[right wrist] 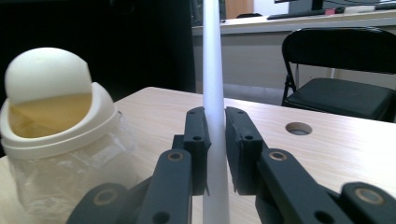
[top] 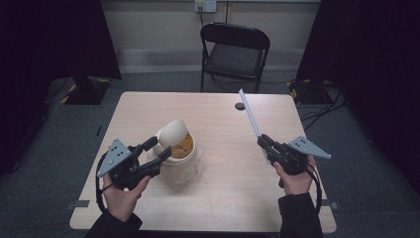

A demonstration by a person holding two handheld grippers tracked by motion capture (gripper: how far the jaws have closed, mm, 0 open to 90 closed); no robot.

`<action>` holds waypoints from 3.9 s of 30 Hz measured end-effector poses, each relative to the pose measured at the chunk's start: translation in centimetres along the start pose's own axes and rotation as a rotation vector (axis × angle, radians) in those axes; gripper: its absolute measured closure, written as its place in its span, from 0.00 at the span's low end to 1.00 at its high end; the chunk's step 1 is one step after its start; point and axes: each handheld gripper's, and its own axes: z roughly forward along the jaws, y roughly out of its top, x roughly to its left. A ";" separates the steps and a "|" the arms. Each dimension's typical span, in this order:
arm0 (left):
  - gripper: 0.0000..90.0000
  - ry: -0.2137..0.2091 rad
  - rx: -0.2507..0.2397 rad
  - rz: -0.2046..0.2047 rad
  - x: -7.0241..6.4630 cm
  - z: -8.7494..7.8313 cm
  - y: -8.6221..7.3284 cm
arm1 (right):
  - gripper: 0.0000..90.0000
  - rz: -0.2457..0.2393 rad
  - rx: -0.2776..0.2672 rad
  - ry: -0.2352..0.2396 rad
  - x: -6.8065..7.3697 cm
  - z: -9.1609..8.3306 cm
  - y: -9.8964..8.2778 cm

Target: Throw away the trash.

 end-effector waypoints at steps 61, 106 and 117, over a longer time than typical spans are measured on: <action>0.78 -0.213 0.038 -0.120 -4.8 15.4 1.2 | 0.89 -0.065 0.004 0.233 4.7 2.0 -0.2; 0.89 -0.133 -0.130 0.069 -1.6 6.1 5.4 | 0.56 -0.013 0.138 -0.034 -1.2 2.5 -4.0; 0.89 -0.070 -0.109 0.117 0.0 5.6 4.8 | 0.56 -0.031 0.158 -0.050 -1.2 2.6 -4.2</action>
